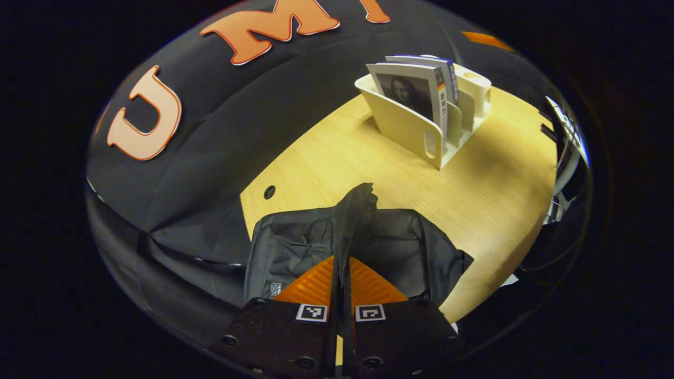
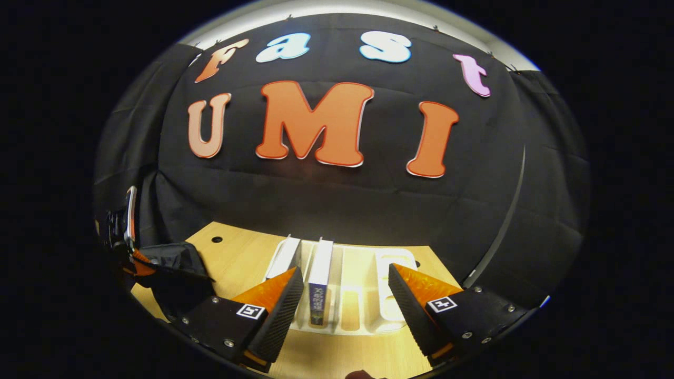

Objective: Open the schoolbag, grab two books from the bookshelf and put them into the schoolbag.

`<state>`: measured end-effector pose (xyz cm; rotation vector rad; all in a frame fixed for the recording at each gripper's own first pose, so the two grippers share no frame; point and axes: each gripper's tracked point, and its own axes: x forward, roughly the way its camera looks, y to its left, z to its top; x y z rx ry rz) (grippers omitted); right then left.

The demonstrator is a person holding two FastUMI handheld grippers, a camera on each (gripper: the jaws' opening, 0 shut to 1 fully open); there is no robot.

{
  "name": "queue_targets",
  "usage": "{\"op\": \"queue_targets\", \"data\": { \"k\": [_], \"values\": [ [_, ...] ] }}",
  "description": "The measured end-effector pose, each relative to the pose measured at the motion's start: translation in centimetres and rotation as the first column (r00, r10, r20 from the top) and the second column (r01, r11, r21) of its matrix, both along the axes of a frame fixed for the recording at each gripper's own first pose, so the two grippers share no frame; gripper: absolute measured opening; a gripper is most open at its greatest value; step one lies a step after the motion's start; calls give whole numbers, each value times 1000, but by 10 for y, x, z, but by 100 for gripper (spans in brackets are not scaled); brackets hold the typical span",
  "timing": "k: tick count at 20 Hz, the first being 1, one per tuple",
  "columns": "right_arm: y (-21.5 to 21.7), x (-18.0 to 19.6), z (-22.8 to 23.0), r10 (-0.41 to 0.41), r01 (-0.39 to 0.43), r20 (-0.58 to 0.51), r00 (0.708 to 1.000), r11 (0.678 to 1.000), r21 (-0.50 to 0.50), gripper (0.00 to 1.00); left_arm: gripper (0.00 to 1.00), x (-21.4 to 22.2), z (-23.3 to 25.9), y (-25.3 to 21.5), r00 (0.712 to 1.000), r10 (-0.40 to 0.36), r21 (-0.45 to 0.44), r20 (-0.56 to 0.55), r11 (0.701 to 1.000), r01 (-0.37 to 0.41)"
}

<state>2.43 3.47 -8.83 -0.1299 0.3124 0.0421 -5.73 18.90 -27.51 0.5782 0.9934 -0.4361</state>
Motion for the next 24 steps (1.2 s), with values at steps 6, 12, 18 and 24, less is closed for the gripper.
{"op": "queue_targets", "data": {
  "k": [6,12,18,24],
  "values": [
    [45,8,-2,-8,-3,-184,983,998,-60,97,5,28,39,24,996,-46,-194,-70,981,32],
    [78,45,-7,48,-41,-381,923,999,26,97,5,53,68,40,991,-102,-221,-81,972,82],
    [97,96,-26,100,-141,-487,868,989,-48,97,5,62,77,48,992,-93,-179,-90,981,75],
    [111,126,-79,92,-78,-694,714,996,51,85,5,61,73,44,992,-51,-151,-116,988,33]
  ]
}}
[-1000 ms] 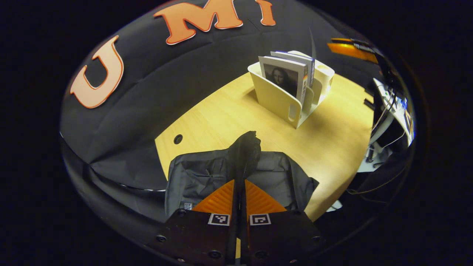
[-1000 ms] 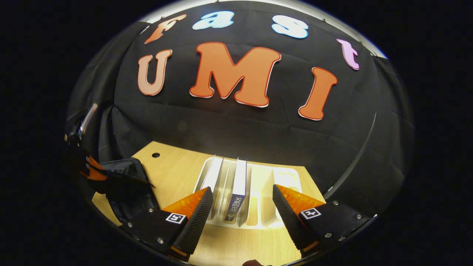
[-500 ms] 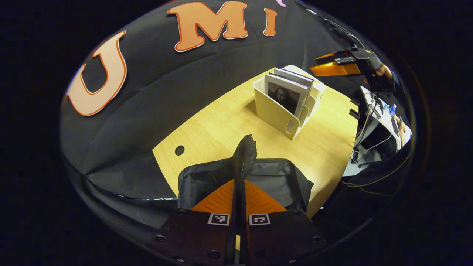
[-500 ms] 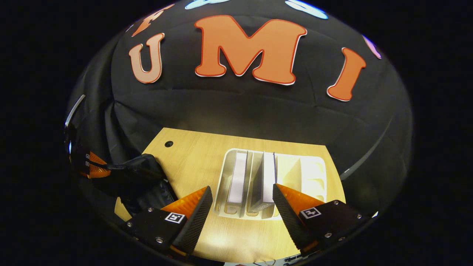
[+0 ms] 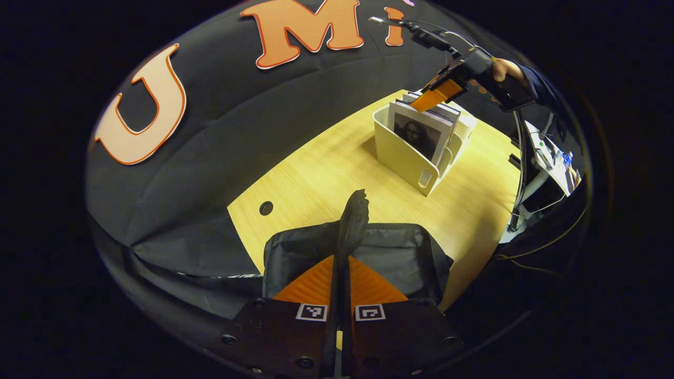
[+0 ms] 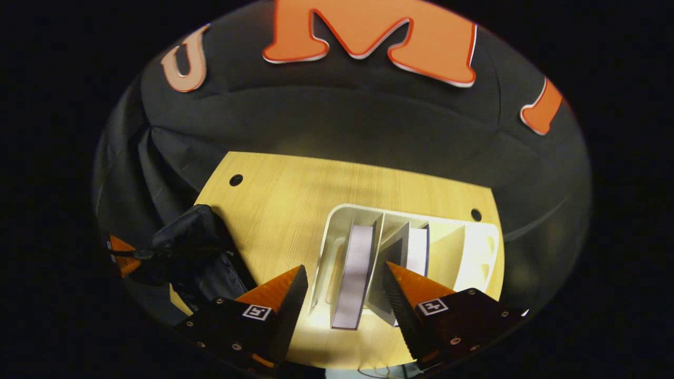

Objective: Open the schoolbag, grab two books from the bookshelf and put them into the schoolbag.

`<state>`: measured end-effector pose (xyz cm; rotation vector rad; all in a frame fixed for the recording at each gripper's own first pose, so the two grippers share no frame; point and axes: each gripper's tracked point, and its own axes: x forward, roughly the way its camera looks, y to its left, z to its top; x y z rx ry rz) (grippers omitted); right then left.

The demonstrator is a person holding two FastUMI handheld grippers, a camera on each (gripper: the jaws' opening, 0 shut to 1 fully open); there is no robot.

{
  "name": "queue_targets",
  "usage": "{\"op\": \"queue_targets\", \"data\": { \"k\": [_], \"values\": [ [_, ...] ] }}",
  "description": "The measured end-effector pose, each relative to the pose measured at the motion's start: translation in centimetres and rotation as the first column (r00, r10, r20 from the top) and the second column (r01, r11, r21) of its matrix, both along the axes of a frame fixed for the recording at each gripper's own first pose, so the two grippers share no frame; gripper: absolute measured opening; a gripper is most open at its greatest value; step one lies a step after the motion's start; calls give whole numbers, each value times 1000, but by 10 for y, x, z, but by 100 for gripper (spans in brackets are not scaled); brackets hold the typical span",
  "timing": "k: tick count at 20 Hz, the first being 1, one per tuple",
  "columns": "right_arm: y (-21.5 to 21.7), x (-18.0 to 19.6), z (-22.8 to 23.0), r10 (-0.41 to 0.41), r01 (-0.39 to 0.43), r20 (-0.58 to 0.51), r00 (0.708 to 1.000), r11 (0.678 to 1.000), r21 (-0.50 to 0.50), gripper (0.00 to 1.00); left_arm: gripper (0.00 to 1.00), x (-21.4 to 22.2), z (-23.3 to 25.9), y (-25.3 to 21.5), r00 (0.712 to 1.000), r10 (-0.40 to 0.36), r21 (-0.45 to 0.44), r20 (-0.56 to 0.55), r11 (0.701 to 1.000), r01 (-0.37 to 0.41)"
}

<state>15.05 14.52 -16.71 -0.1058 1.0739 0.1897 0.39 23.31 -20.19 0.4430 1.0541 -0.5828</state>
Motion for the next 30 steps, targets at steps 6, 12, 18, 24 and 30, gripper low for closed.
{"op": "queue_targets", "data": {
  "k": [6,12,18,24,30],
  "values": [
    [-12,1,-49,-47,32,-189,981,996,-81,63,5,0,-5,-4,1000,27,7,-14,1000,-27],
    [-11,-11,-57,-125,116,-328,936,992,-48,36,5,-6,-11,-9,998,50,-13,-33,999,-50],
    [-26,-27,-31,-142,127,-288,947,989,-71,31,5,-8,-12,-4,998,47,-17,-31,999,-47],
    [-43,-75,3,-145,149,-258,955,989,-4,31,5,-12,-15,-8,999,14,-37,-33,999,-15],
    [-31,-141,32,-140,172,-255,957,979,109,31,5,-13,-18,-8,998,-41,-43,-37,998,40]
  ]
}}
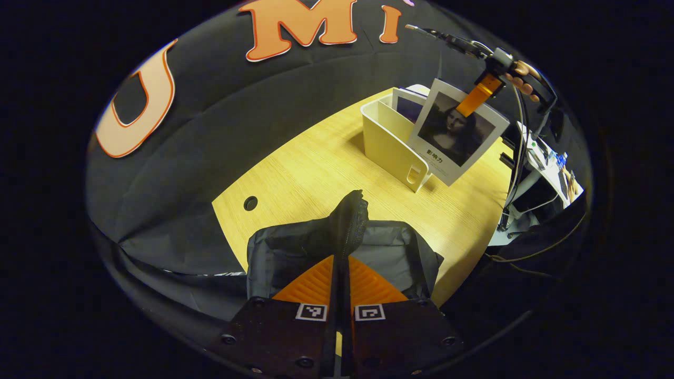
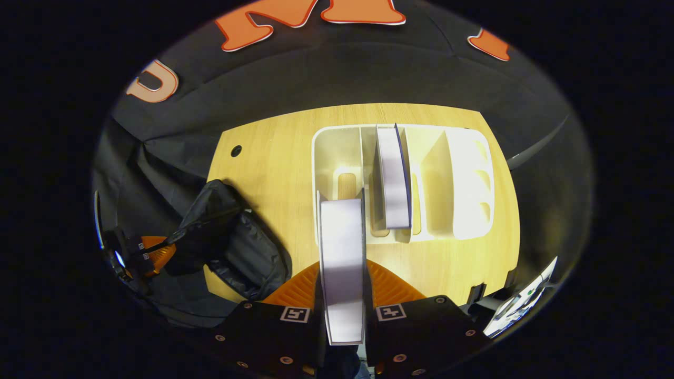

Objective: Open the schoolbag, grab two books from the bookshelf and put them into the schoolbag.

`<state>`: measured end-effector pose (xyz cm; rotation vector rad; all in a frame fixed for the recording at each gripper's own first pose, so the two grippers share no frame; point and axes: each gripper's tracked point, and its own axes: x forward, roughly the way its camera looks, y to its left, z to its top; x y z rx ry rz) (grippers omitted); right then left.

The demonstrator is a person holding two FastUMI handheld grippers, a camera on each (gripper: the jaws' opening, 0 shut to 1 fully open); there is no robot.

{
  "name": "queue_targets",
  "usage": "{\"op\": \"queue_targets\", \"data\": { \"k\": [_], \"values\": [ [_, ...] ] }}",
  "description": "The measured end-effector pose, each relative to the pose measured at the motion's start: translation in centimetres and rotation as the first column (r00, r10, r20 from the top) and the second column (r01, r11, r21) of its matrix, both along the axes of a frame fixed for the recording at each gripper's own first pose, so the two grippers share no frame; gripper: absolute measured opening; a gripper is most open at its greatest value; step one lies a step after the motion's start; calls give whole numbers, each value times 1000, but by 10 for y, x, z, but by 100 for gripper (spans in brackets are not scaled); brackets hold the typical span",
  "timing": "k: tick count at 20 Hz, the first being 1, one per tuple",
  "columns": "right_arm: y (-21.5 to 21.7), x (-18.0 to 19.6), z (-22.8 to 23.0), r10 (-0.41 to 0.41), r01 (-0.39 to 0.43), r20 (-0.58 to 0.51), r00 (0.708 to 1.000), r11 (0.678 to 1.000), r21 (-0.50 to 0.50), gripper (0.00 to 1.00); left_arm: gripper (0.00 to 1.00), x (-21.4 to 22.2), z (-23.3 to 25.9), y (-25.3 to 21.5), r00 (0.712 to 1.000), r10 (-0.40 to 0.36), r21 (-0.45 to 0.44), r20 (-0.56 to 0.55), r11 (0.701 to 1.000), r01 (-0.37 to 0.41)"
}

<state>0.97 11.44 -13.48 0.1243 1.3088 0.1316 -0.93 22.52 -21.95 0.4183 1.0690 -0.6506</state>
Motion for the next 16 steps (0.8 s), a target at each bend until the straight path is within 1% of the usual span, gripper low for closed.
{"op": "queue_targets", "data": {
  "k": [2,4,9,13,16],
  "values": [
    [7,-17,10,-21,20,21,1000,999,38,31,5,2,1,1,1000,-10,-13,-5,1000,10],
    [4,-29,19,-37,34,62,997,998,46,31,5,4,3,0,1000,-24,-20,2,1000,24],
    [3,-59,46,-85,75,102,991,992,103,31,5,9,9,9,999,-39,-17,10,999,40],
    [20,-77,64,-90,65,142,986,982,178,30,5,7,14,15,999,-39,-13,14,999,39],
    [40,-89,57,-88,53,141,986,970,236,30,5,6,16,13,999,-33,-25,15,999,34]
  ]
}}
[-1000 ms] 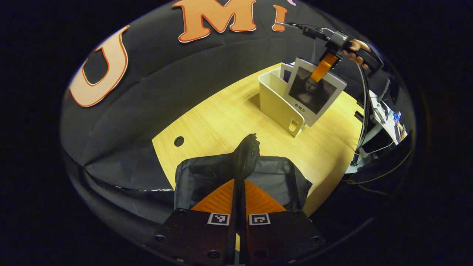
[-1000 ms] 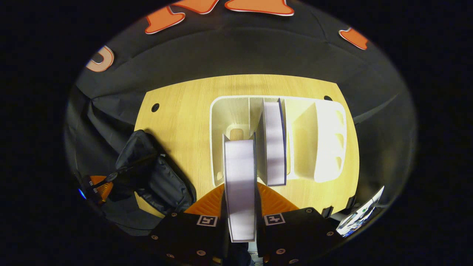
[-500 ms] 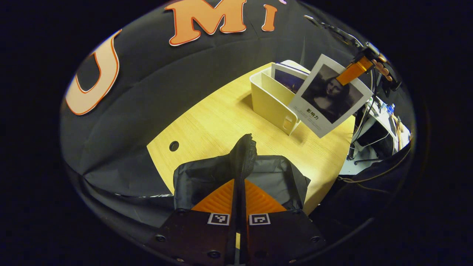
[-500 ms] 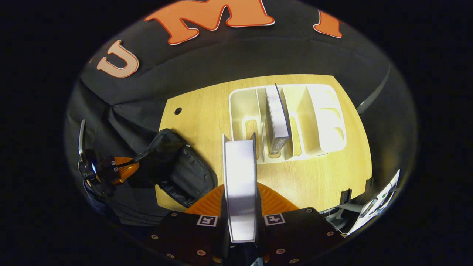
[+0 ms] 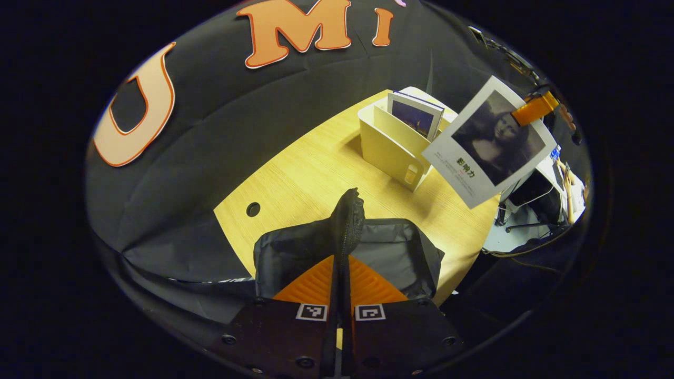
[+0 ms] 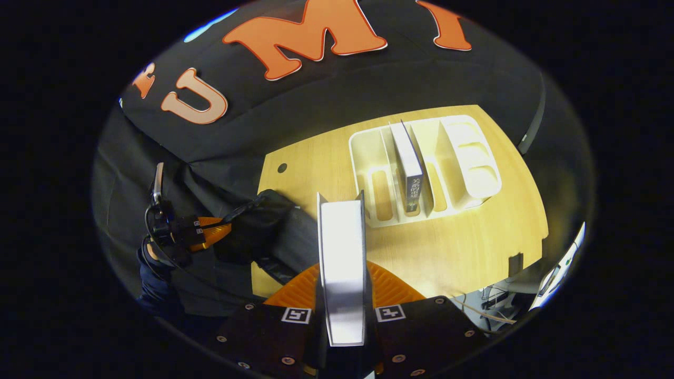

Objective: Open the schoolbag, grab two books from the bookshelf and put them into the schoolbag.

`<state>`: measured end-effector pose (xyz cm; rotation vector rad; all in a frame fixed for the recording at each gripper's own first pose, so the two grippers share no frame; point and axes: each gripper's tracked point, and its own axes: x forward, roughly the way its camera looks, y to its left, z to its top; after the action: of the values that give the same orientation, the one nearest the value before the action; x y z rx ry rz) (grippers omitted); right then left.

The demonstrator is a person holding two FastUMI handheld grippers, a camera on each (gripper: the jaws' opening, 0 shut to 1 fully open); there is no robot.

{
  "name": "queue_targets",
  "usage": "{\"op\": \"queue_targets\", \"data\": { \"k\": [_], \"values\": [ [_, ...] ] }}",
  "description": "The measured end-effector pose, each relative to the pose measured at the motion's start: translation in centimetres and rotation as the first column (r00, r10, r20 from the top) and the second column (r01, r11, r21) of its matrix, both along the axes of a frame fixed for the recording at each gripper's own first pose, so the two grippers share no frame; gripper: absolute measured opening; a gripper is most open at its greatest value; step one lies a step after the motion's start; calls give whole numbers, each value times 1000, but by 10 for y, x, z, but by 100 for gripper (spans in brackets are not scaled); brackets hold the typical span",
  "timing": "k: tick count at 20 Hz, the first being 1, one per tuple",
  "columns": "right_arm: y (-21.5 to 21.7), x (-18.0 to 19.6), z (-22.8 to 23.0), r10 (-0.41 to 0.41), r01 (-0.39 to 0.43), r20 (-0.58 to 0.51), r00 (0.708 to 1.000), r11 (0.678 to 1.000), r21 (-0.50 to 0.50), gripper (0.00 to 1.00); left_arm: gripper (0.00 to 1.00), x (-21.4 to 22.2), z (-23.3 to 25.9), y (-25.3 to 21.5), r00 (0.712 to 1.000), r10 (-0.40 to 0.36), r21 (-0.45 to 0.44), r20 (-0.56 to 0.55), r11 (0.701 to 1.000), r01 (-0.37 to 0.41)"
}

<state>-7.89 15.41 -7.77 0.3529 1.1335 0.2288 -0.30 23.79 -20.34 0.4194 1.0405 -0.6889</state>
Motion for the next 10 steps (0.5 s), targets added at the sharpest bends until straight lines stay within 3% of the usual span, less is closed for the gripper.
{"op": "queue_targets", "data": {
  "k": [4,10],
  "values": [
    [39,2,-13,-7,5,12,1000,988,154,29,5,2,6,-4,1000,5,-2,12,1000,-5],
    [105,7,-59,-37,50,-45,998,936,350,29,5,4,14,-10,999,31,-27,21,999,-30]
  ]
}}
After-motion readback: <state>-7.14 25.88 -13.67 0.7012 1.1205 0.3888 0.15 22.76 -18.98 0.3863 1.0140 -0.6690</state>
